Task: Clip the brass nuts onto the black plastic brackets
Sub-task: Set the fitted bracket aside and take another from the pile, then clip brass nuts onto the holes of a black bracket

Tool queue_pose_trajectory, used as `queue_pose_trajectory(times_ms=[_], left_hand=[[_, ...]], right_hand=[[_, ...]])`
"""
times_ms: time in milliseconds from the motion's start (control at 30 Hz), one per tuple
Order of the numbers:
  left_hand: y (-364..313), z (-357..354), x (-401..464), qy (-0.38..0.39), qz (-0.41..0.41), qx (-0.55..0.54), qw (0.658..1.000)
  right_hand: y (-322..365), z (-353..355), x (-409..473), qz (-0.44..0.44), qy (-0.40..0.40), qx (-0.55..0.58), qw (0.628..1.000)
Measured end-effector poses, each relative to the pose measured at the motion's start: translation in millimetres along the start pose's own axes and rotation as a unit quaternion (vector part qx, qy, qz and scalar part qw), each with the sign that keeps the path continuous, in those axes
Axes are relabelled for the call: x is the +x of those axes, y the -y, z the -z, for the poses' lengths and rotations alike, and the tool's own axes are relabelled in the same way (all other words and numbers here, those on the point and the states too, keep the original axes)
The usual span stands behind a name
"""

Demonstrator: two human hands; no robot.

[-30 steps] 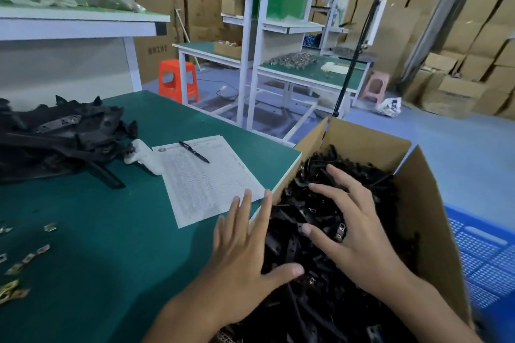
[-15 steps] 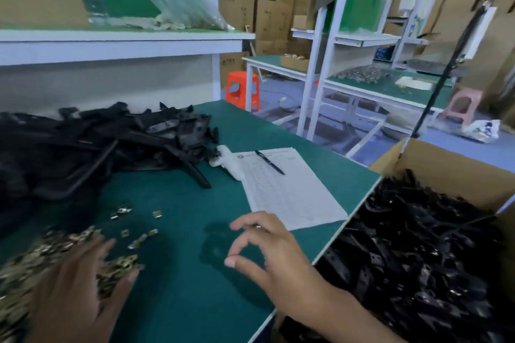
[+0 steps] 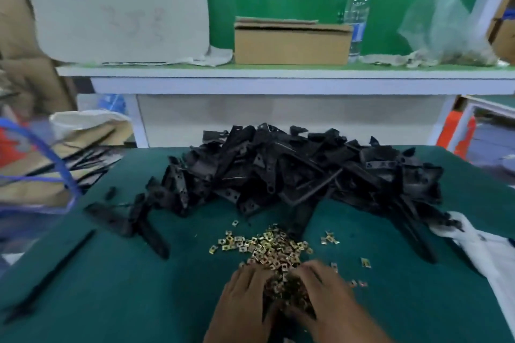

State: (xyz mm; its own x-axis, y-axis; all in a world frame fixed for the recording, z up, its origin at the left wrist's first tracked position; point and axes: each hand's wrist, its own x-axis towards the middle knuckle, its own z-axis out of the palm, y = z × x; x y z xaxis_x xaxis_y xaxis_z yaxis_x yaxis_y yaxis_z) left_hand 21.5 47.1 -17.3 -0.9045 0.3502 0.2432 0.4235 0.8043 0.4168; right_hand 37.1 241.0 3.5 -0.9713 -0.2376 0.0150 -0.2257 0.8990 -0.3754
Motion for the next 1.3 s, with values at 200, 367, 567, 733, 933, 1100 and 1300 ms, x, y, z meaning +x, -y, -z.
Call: queue_pose_trajectory(times_ms=[200,367,567,733,933,1100,1300], left_hand=[[-1.5,6.3,5.0,-0.030,0.029,-0.060,0.997],[-20.7,23.4,9.7,-0.062,0.024,-0.042,0.997],[-25.0,23.3,4.0,-0.095,0.027,-0.081,0.992],[-11.7,21.1,10.1,-0.160,0.049,-0.155,0.974],[-21.8,21.4,1.3,-0.228,0.068,-0.540,0.807],[-7.6,33.1,4.2,-0.322,0.108,-0.525,0.780],[-6.3,34.9,1.9,-0.377,0.130,-0.399,0.826]], right_hand=[[4.8,43.4,90.5,-0.036,-0.185,0.064,0.980],[8.9,47.4,155.8,-0.058,-0.235,-0.105,0.964],[18.3,61.8,159.9,0.018,-0.397,-0.008,0.917],[34.8,72.1,90.7,0.059,-0.461,0.248,0.850],[48.5,24.8,16.2,0.240,-0.334,0.122,0.903],[15.0,12.9,17.2,0.125,-0.137,0.040,0.982],[-5.8,5.7,24.8,0.064,-0.073,0.035,0.995]])
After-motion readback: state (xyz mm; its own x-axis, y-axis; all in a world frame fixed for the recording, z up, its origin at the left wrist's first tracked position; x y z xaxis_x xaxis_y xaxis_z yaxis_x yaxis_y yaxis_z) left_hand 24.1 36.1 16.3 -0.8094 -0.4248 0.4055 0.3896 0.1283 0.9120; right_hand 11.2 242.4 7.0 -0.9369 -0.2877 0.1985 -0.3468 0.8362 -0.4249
